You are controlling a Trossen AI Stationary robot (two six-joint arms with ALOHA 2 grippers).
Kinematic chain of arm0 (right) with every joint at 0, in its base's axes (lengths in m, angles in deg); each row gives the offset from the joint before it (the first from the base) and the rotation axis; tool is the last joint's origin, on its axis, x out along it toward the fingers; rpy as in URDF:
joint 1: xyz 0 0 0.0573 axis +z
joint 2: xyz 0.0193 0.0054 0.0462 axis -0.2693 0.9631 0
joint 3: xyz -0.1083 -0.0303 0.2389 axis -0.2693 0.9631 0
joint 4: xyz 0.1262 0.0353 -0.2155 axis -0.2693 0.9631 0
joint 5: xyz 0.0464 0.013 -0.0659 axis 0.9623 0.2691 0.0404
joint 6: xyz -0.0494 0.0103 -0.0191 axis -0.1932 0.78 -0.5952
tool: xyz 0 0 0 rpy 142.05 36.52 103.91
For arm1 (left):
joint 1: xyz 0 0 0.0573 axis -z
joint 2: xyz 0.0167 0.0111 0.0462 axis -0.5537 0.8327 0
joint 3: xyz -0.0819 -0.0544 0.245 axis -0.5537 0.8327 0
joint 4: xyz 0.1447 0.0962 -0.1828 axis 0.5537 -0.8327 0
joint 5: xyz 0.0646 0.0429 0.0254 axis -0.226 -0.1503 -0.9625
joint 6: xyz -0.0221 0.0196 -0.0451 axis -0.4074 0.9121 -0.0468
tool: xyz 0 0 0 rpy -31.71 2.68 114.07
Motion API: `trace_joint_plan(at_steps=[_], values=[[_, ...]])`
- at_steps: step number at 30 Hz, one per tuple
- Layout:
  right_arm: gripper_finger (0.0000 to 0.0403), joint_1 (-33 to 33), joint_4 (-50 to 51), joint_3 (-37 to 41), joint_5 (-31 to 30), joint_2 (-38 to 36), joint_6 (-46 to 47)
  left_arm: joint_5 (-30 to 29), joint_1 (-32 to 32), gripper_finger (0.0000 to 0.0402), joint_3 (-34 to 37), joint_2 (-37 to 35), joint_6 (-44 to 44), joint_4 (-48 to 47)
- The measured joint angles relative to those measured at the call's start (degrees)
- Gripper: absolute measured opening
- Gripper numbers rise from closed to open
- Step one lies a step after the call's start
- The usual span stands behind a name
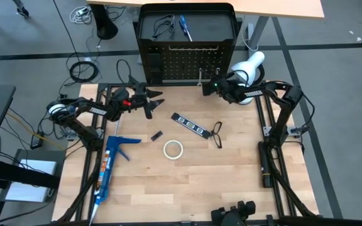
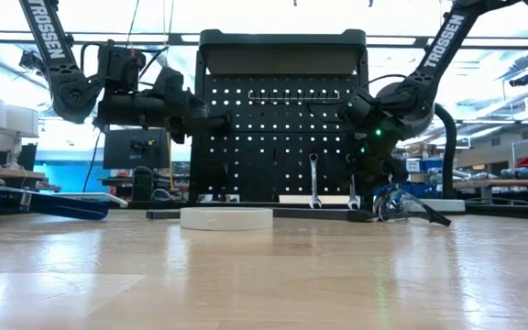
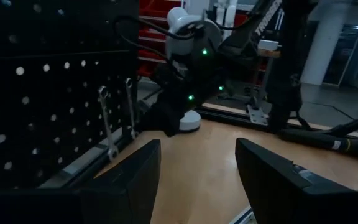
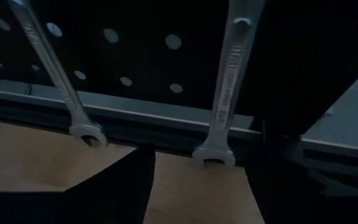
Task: Hang tools onto peg board
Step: Unhang the right wrench from the peg board
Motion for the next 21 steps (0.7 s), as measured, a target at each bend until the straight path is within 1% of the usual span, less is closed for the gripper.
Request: trace_joint_plan(at_steps=[5,8,10,15,21], values=[[0.0248,2.05,-2.26,0.00,0.00,1.38,0.27,-0.02,0.81,0.0213,0.00,0.00,1.24,0.83],[0.0248,5.34,-1.04,-0.85,-4.64,3.11,0.64,-0.04,0.93,0.0213,-0.02,0.00,1.30,0.99],[0.0248,6.66,-1.18,-1.59,-6.50,4.73,1.14,-0.09,0.93,0.0213,-0.02,0.00,1.30,0.93],[0.0248,6.34,-0.68,-2.88,-10.46,7.11,4.13,-0.11,0.91,0.0213,-0.02,0.00,1.30,0.66],[0.0246,6.51,0.15,-3.19,-11.16,6.99,6.11,-0.13,0.91,0.0213,0.00,0.00,1.30,0.94]])
